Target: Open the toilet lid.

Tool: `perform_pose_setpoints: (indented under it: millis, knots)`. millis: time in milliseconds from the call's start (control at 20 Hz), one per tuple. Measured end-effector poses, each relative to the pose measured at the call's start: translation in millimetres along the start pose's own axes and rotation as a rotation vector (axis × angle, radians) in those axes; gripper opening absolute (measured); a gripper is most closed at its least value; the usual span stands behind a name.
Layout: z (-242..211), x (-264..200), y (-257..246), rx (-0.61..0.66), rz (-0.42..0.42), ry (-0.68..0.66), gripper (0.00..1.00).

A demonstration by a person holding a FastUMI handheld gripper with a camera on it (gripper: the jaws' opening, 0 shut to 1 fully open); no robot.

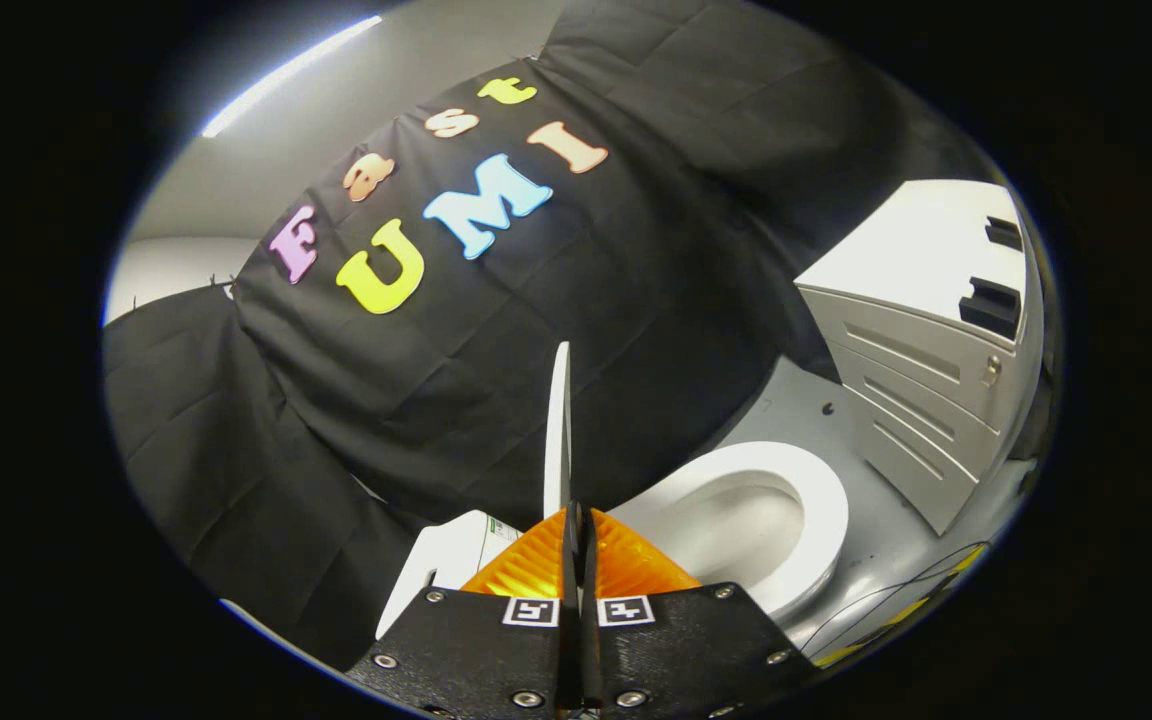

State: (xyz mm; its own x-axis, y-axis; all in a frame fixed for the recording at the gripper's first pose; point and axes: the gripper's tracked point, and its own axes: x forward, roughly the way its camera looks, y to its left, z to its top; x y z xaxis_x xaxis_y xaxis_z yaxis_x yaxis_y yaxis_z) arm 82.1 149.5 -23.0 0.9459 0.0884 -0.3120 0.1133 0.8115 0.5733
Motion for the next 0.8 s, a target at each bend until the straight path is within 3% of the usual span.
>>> perform_pose_setpoints:
  millis: [500, 800]
  knots:
    - [-3, -4, 64, -0.204, 0.045, -0.053, 0.00]
    - [-9, -3, 100, -0.257, 0.072, -0.054, 0.00]
